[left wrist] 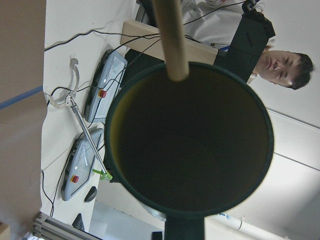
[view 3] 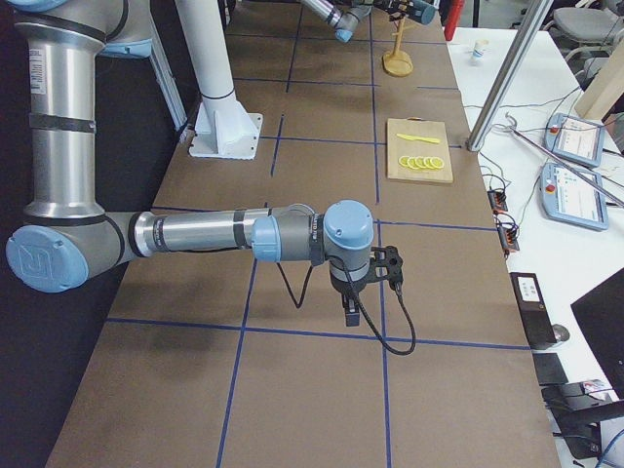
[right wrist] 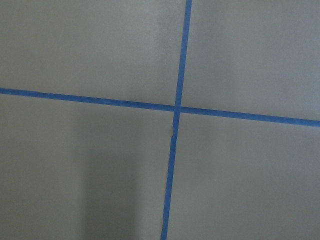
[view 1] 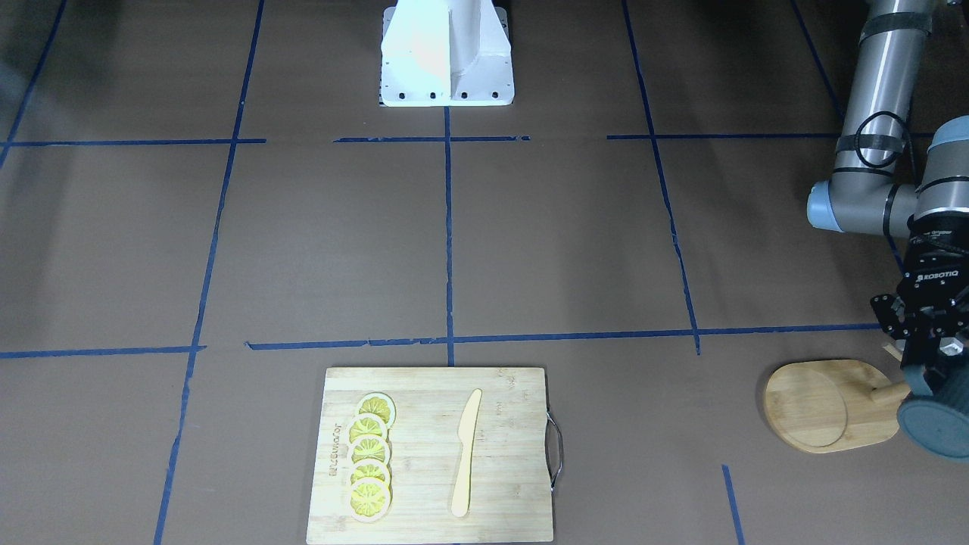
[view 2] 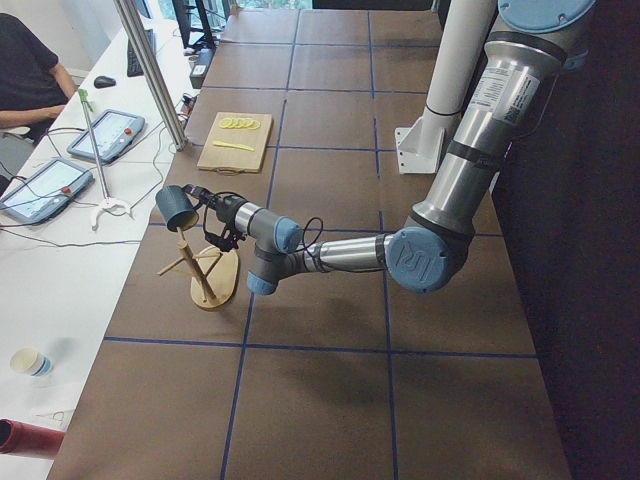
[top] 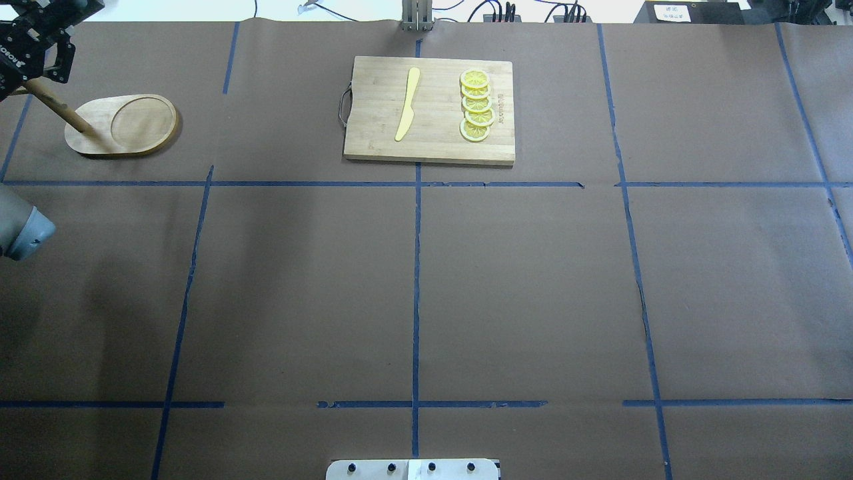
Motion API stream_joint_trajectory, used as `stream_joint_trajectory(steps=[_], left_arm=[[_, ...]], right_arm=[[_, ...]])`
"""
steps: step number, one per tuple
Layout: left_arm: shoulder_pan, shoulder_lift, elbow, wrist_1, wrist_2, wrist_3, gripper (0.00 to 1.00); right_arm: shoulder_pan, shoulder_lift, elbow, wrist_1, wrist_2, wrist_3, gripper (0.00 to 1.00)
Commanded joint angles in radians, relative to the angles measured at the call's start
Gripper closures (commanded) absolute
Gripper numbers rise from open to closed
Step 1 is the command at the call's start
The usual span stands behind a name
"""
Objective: Hang cup on storage rack
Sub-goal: 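Lower the mug handle onto a rack peg with the left gripper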
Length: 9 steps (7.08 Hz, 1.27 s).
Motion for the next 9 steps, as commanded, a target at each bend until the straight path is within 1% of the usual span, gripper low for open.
stream_joint_trajectory(steps=[1, 2, 4, 6, 7, 8, 9], left_arm=[[0.003, 0.055, 0.0, -0.073, -0.001, -0.041, 0.97], [0.003, 0.08, 0.0, -0.111, -0.001, -0.044, 0.97], [0.003, 0.092, 0.001, -0.116, -0.002, -0.1, 0.97], [0.007, 0.097, 0.032, -0.116, -0.002, -0.101, 0.97], [0.013, 0.094, 0.041, -0.114, -0.002, -0.101, 0.95], [0.021, 0.095, 0.046, -0.116, -0.002, -0.101, 0.94], [0.021, 0.095, 0.046, -0.114, -0.002, -0.101, 0.9]], right_arm=[[0.0, 0.001, -0.003, 0.0, 0.0, 0.001, 0.0], [0.0, 0.001, -0.003, 0.0, 0.0, 0.001, 0.0], [0.0, 0.001, -0.003, 0.0, 0.0, 0.0, 0.0], [0.0, 0.001, -0.003, 0.0, 0.0, 0.001, 0.0], [0.0, 0.001, -0.003, 0.001, 0.0, 0.001, 0.0], [0.0, 0.001, -0.003, 0.0, 0.0, 0.001, 0.0], [0.0, 0.001, -0.004, 0.0, 0.0, 0.001, 0.0]])
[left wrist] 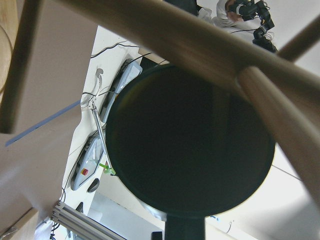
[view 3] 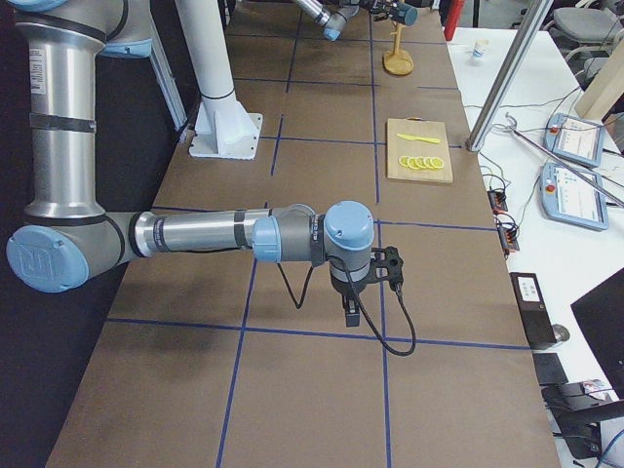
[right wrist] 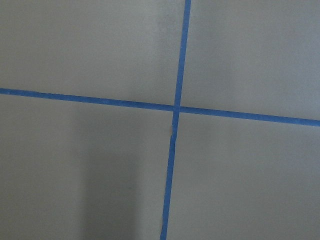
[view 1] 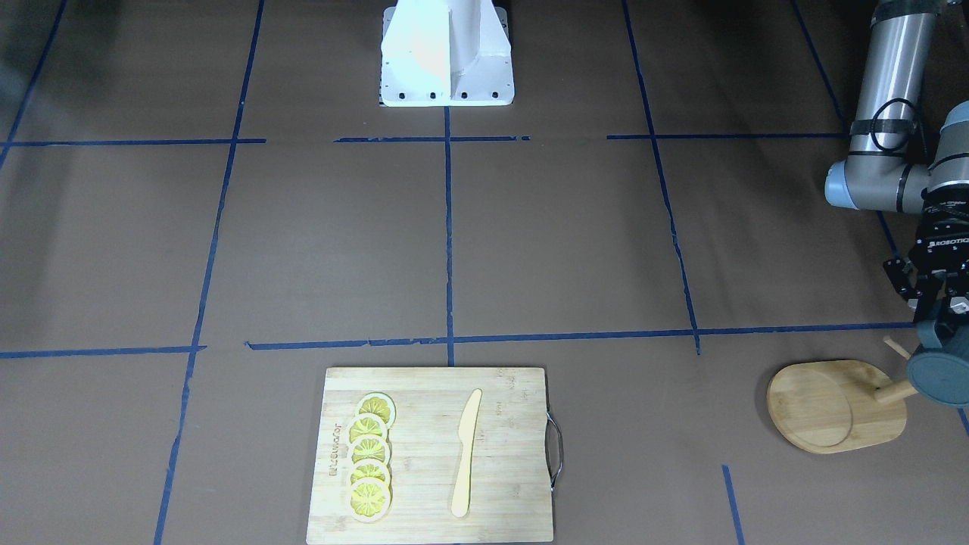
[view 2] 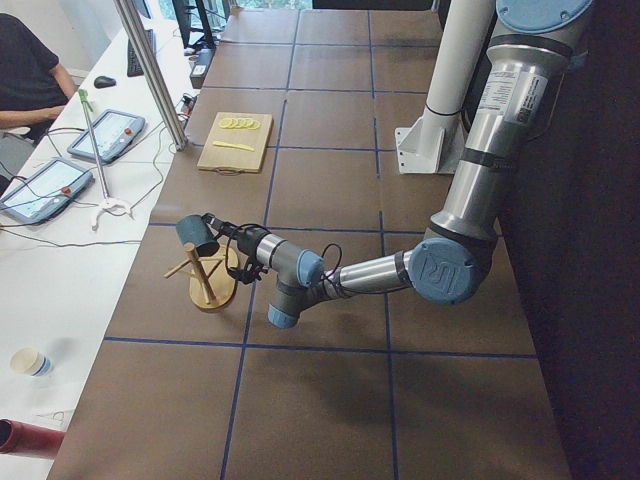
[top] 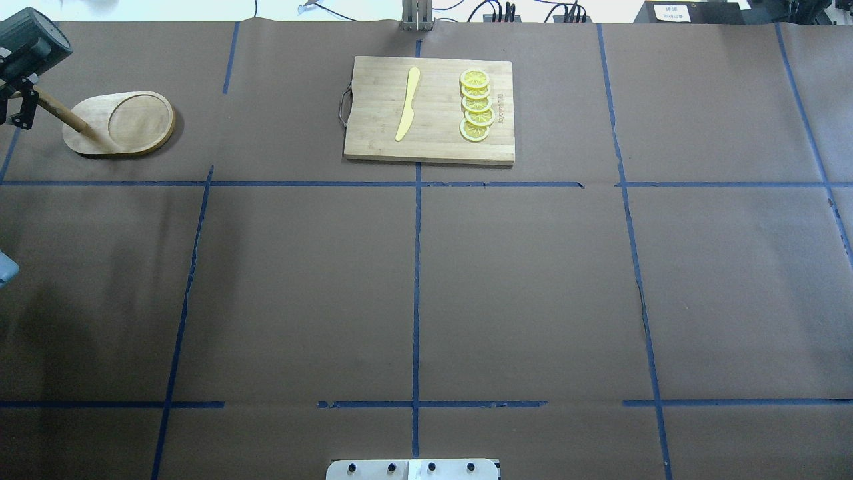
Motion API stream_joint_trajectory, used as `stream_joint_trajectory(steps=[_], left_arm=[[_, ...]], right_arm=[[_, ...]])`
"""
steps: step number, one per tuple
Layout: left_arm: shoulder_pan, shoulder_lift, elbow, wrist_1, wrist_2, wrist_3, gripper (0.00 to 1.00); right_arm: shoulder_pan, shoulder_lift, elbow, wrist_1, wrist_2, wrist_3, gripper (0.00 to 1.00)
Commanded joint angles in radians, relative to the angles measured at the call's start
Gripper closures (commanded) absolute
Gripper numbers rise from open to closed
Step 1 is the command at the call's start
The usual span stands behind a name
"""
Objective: Hang cup on storage rack
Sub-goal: 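Lower the mug handle onto a rack peg with the left gripper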
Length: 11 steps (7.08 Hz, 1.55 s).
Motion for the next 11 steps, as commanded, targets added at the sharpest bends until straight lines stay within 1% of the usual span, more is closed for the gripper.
stream_joint_trajectory(steps=[1, 2, 5, 7, 8, 9, 11], left_arm=[[0.005, -0.003, 0.003, 0.001, 0.0, 0.0, 0.46], [0.005, -0.001, 0.005, 0.001, -0.002, 0.003, 0.0], [0.005, -0.009, 0.0, 0.004, -0.009, -0.002, 0.0], [0.002, 0.0, -0.039, 0.004, -0.011, -0.009, 0.0], [-0.003, 0.014, -0.087, 0.006, -0.015, -0.011, 0.0], [-0.003, 0.073, -0.166, 0.019, -0.053, -0.012, 0.0], [-0.023, 0.184, -0.359, 0.141, -0.141, -0.009, 0.0]], right_arm=[[0.0, 0.0, -0.003, 0.0, 0.0, -0.002, 0.0], [0.0, 0.0, -0.003, 0.0, 0.0, 0.0, 0.0], [0.0, 0.003, -0.004, 0.0, 0.0, 0.0, 0.0], [0.0, 0.005, -0.006, 0.0, 0.0, 0.0, 0.0], [0.0, 0.003, -0.007, 0.0, -0.002, -0.002, 0.0], [0.0, 0.003, -0.007, 0.0, -0.002, 0.0, 0.0], [0.0, 0.003, -0.009, -0.002, -0.002, -0.002, 0.0]])
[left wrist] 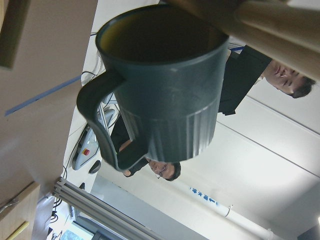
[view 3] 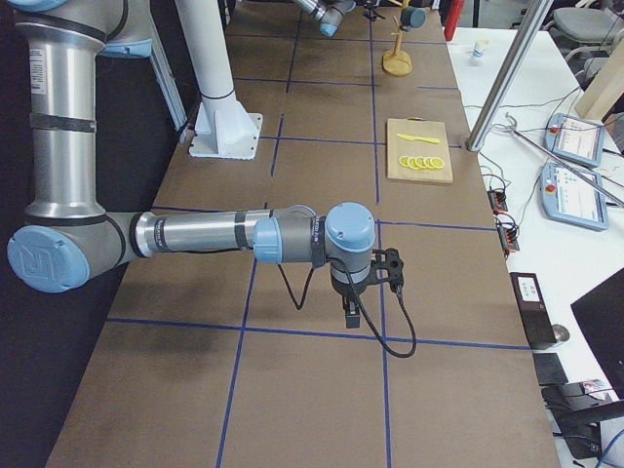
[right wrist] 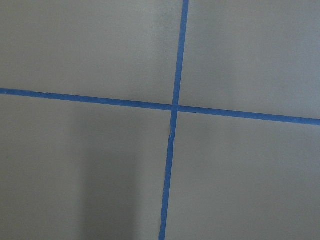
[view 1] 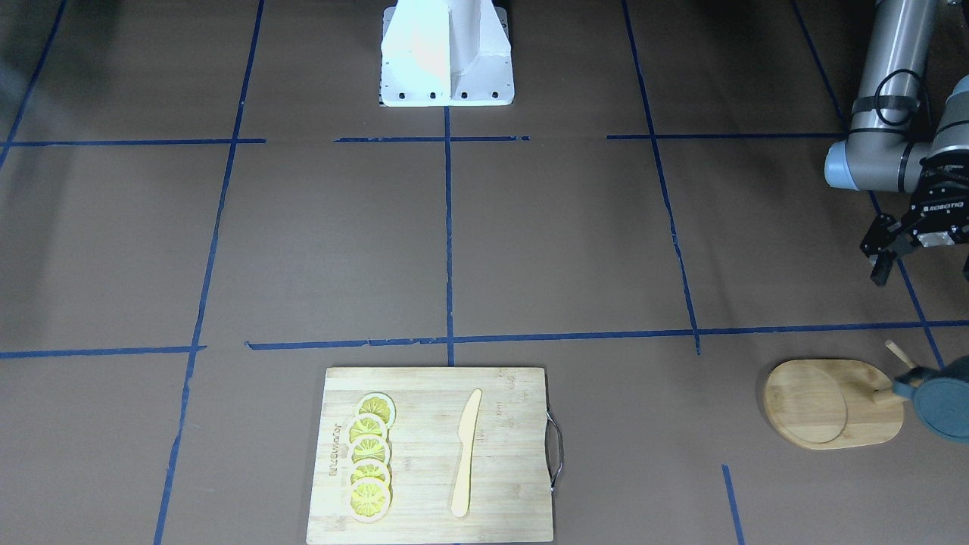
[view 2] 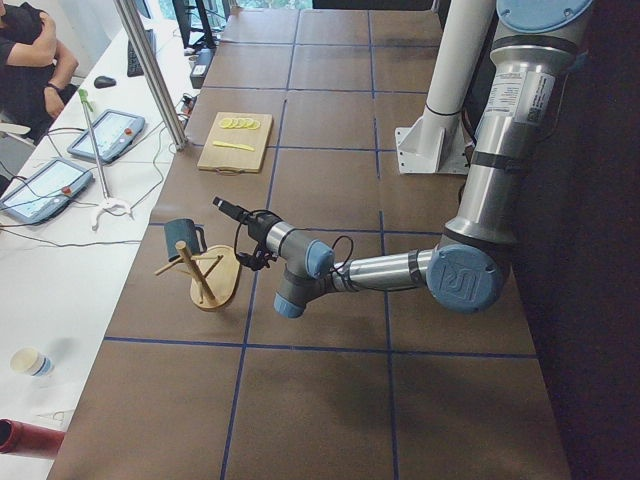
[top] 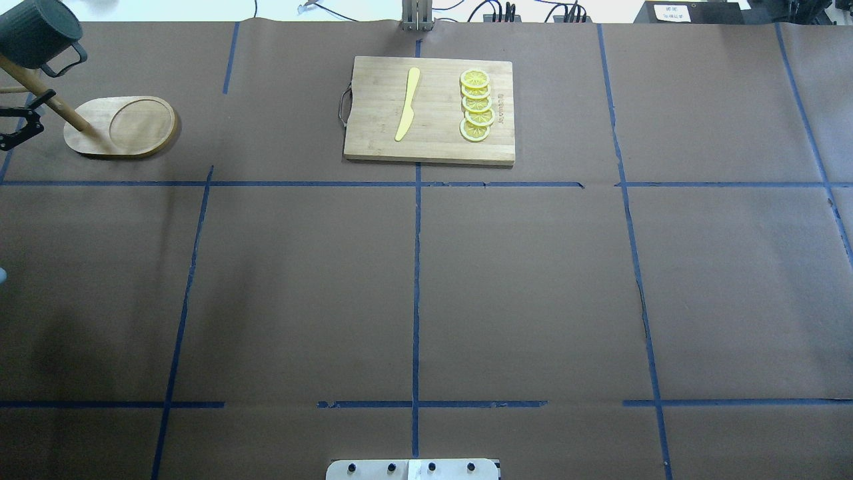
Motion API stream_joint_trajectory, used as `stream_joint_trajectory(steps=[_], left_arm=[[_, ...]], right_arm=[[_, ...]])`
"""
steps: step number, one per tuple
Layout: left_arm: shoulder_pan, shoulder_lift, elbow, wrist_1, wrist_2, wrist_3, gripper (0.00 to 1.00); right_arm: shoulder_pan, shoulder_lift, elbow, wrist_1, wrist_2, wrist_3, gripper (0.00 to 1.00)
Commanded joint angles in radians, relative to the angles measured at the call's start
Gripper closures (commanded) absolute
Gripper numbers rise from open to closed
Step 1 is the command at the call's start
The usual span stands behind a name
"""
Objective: Hang cup on storage rack
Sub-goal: 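Lower the mug handle onto a rack peg with the left gripper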
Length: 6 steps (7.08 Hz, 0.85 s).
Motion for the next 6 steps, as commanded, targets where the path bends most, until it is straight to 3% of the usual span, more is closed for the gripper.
stream_joint_trajectory(steps=[1, 3, 4, 6], left_arm=[[-0.113, 0.107, -0.189, 0.13, -0.139, 0.009, 0.0], [-0.436, 0.068, -0.286, 0.363, -0.513, 0.1, 0.0], [-0.498, 0.063, -0.315, 0.439, -0.588, 0.264, 0.0], [-0.578, 0.112, -0.346, 0.52, -0.622, 0.707, 0.0]], right_arm=[[0.0, 0.0, -0.002, 0.0, 0.0, 0.0, 0.0], [0.0, 0.0, -0.002, -0.001, 0.0, 0.0, 0.0], [0.0, 0.0, -0.016, 0.0, 0.001, 0.0, 0.0], [0.0, 0.0, -0.019, 0.0, 0.001, 0.0, 0.0]])
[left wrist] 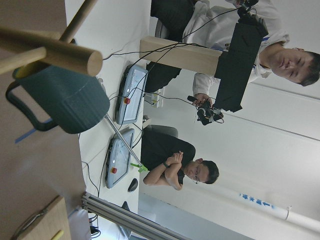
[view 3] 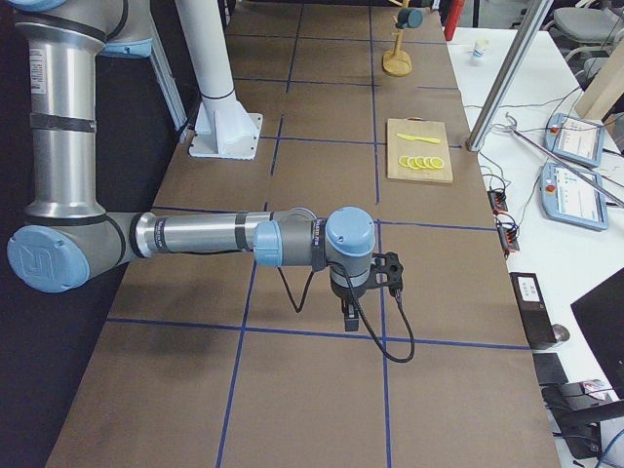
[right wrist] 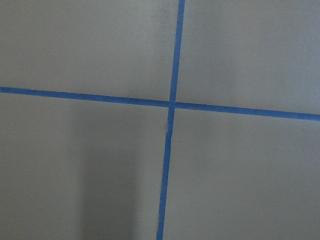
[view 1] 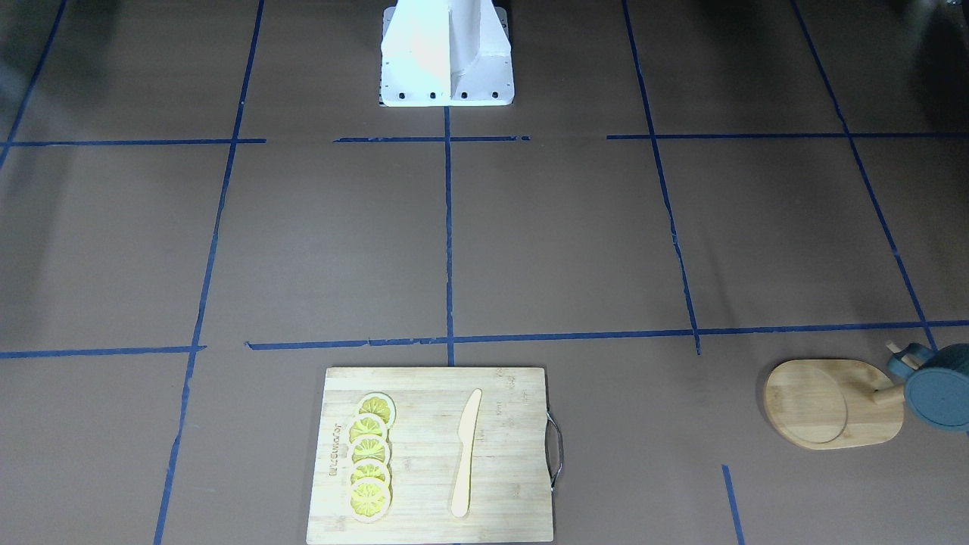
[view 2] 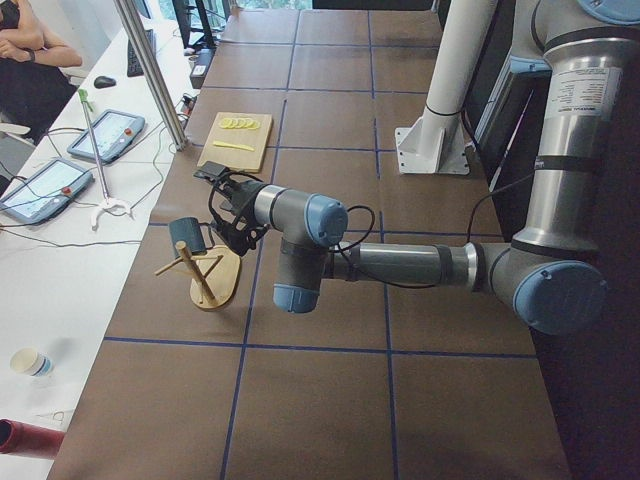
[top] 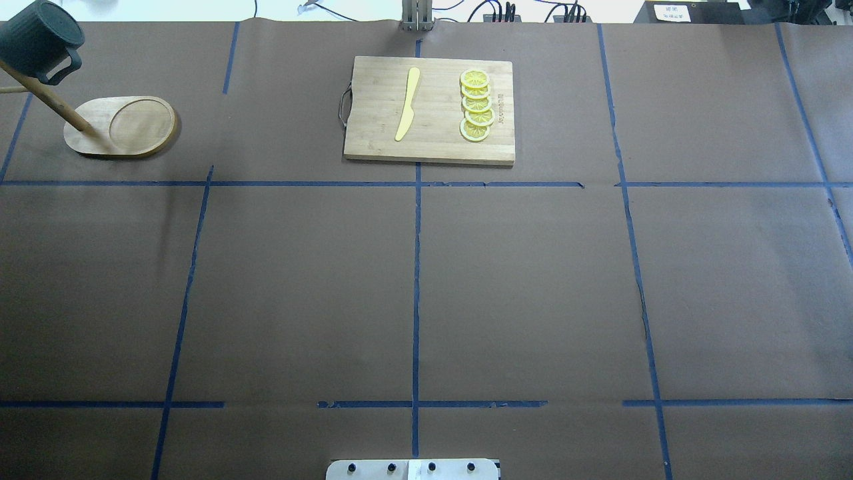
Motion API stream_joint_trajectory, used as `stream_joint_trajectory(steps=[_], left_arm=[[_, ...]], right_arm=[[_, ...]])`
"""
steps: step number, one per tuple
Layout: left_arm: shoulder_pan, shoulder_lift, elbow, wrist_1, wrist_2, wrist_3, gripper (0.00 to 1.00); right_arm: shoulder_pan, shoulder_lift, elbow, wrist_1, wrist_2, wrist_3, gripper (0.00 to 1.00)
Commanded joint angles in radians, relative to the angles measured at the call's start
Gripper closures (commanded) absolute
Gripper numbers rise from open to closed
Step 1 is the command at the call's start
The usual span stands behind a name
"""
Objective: Hang cup on storage rack
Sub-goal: 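Release the mug and withdraw the left gripper from the rack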
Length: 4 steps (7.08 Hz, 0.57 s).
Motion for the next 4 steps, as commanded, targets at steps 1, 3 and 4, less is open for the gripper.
stream_joint_trajectory(steps=[1, 3, 4], left_arm=[[-0.066, 0.088, -0.015, 0.046, -0.035, 0.529, 0.0], [-0.067, 0.124, -0.019, 0.202, -0.026, 1.009, 0.0], [-0.069, 0.121, -0.024, 0.294, -0.026, 1.169, 0.0]], right_arm=[[0.0, 0.0, -0.006, 0.0, 0.0, 0.0, 0.0], [0.0, 0.0, -0.015, 0.0, 0.0, -0.005, 0.0], [0.0, 0.0, -0.015, 0.0, 0.0, -0.005, 0.0]])
